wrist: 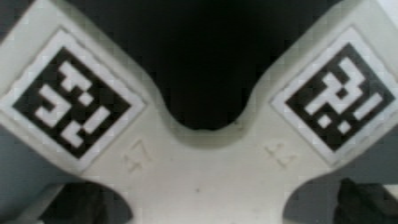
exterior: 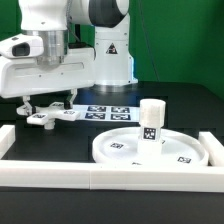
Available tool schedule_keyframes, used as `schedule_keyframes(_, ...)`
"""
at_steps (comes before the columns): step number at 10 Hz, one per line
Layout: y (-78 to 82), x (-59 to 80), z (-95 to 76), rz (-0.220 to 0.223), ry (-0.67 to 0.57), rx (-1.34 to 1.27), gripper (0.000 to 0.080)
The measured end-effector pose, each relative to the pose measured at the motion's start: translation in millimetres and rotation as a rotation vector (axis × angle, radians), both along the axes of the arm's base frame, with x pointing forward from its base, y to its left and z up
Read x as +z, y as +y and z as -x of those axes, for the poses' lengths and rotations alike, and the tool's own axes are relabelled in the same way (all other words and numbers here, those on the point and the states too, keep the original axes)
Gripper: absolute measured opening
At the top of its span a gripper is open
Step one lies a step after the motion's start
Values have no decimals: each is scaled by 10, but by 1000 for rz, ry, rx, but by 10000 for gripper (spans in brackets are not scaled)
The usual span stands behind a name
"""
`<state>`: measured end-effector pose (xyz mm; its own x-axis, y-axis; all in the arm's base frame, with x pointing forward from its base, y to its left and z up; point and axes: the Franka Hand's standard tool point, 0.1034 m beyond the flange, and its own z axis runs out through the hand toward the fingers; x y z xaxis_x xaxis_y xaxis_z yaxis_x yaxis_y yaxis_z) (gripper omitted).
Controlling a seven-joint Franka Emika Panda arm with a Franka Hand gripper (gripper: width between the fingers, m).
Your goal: Assemble round table
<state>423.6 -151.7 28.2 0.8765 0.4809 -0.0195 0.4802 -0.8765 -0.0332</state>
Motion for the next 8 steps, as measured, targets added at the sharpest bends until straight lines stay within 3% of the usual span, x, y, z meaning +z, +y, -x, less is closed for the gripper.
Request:
schedule_keyframes(4, -8, -35, 22, 0, 5, 0, 648)
schedule_keyframes(5, -11, -35, 22, 1, 5, -1, 524)
schedule_keyframes(6, -11, -33, 20, 1, 5, -1, 524)
schedule_keyframes(7, -7, -31, 15, 0, 5, 0, 440)
schedule_keyframes(8, 1, -26, 2, 0, 4, 3, 440)
